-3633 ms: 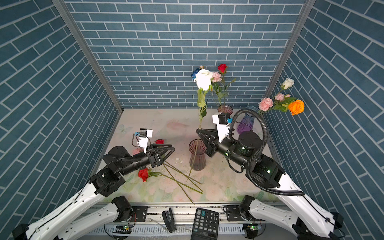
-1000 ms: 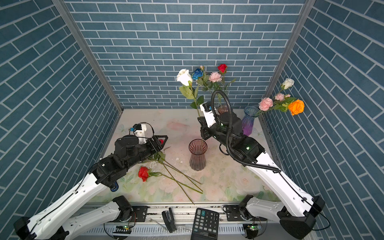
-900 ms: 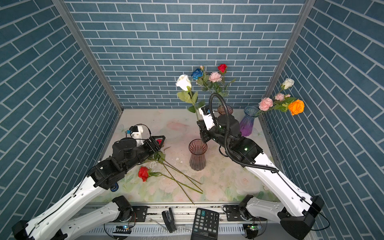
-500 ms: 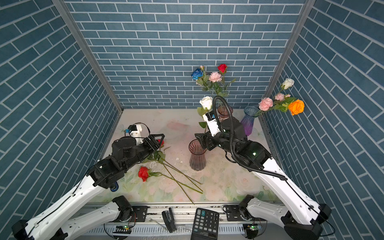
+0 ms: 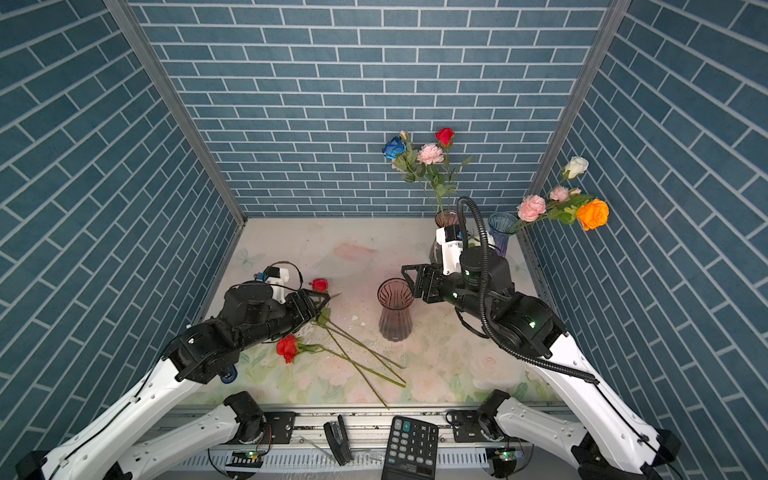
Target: Arrange the flowers into the vase
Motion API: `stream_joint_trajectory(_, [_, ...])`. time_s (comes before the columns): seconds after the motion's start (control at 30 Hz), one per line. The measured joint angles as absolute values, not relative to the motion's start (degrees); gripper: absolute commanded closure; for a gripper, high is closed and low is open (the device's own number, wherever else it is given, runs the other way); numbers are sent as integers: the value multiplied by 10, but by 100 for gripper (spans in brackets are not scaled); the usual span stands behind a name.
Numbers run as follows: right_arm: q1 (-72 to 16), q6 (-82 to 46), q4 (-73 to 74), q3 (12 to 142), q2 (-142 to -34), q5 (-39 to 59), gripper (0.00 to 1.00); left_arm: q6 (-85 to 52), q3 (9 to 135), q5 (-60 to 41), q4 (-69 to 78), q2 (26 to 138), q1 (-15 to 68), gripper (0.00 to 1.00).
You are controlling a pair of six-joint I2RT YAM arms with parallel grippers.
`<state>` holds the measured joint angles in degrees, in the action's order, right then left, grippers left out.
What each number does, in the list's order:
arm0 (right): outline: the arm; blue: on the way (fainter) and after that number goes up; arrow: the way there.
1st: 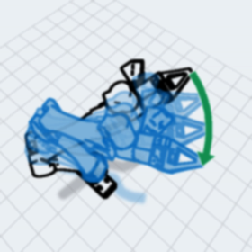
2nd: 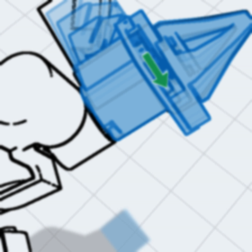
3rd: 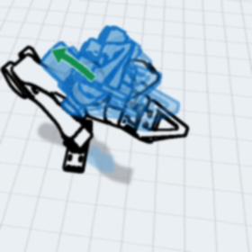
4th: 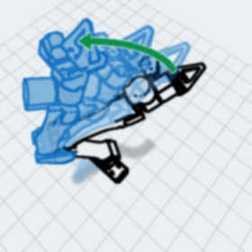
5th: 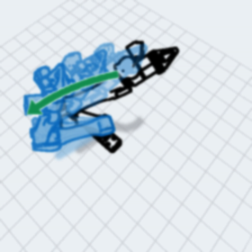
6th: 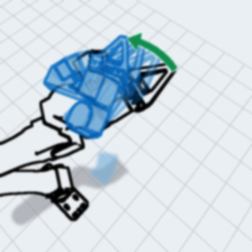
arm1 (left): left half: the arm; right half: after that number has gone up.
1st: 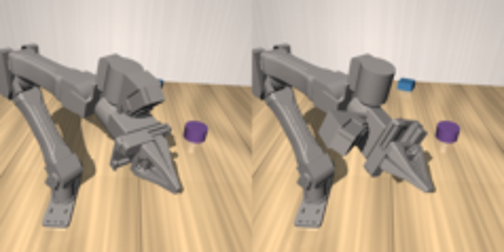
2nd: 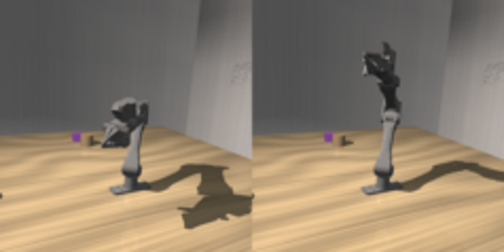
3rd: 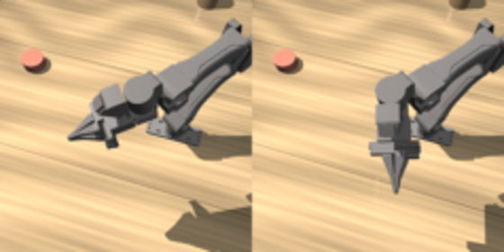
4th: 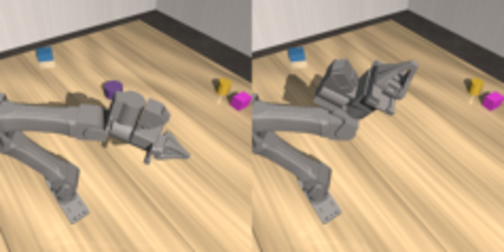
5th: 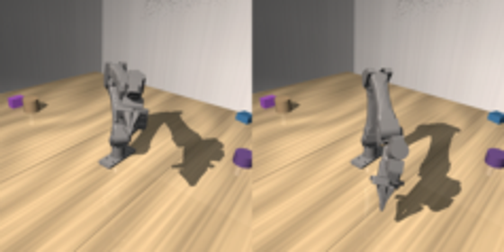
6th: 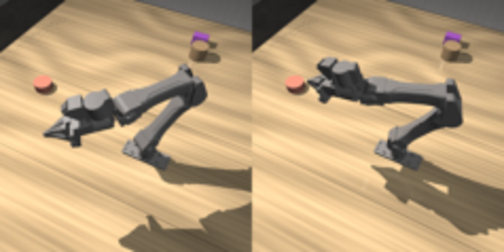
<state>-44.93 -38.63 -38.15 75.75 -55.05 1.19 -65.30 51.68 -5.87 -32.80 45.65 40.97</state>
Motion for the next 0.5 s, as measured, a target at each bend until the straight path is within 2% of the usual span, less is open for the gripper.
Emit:
stream_joint_trajectory(0.2, [-449,-456,-430,743,-535,31,29,-678,472,-105,-347,462,409,40])
stream_joint_trajectory(0.5, [-449,-486,-507,675,-466,41,29,-692,444,-110,-425,416,410,49])
